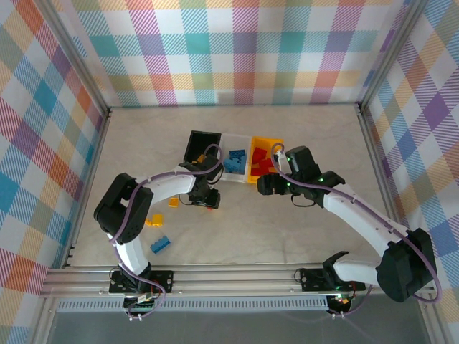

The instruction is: Sort the legos into containers by color

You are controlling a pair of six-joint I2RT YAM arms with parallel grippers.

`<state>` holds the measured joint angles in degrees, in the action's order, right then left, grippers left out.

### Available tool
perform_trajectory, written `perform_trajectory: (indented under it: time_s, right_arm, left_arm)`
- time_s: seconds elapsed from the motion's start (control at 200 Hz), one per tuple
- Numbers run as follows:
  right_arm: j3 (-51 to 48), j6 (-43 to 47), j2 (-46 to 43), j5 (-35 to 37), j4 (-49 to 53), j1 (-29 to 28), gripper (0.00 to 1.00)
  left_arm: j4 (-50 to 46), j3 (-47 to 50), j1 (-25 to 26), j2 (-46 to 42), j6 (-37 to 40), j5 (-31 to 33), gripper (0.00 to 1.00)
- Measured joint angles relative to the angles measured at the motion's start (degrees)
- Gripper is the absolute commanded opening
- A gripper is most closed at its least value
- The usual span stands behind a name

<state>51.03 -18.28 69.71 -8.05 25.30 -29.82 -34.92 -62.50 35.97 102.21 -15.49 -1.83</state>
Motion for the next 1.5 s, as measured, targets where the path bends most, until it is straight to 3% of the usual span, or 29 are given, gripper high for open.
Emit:
perform_trajectory:
  time_s: [0.15,0.44,0.74,1.055,1.265,1.38,1.5]
  right_arm:
    - [-0.9,-0.4,0.0,0.0,-0.1,0.0,0.72]
    - [-2.4,-1.5,-4.9,3.6,1.0,0.0,0.73]
    - [-4.7,-3.3,-18.6,8.9,5.9,0.2,0.73]
    - [-8.3,-5.4,-22.9,6.9,7.5,0.2,0.72]
    - [-8.4,-5.5,-24.1,5.8,7.6,0.2,0.73]
    - [-8.9,-5.5,-24.4,5.8,7.6,0.2,0.73]
    - [-9.4,-5.5,-24.3,5.6,7.8,0.2,0.73]
  left_arm:
    - [0.2,0.0,0.0,0.0,-0.3,-0.3,0.22]
    - [-2.5,-3.5,1.7,-0.3,-1.7,-2.6,0.21]
    - [-4.3,-27.0,5.0,1.8,-3.3,-4.8,0.23]
    - [-3.7,-50.1,6.7,23.6,-2.7,-3.9,0.23]
    - [-7.2,-62.8,7.2,32.0,-1.6,-2.6,0.4]
    - [-8.0,-65.0,7.3,33.0,-1.1,-2.6,0.56]
    - [-9.2,-65.2,7.4,33.1,-1.1,-2.4,0.57]
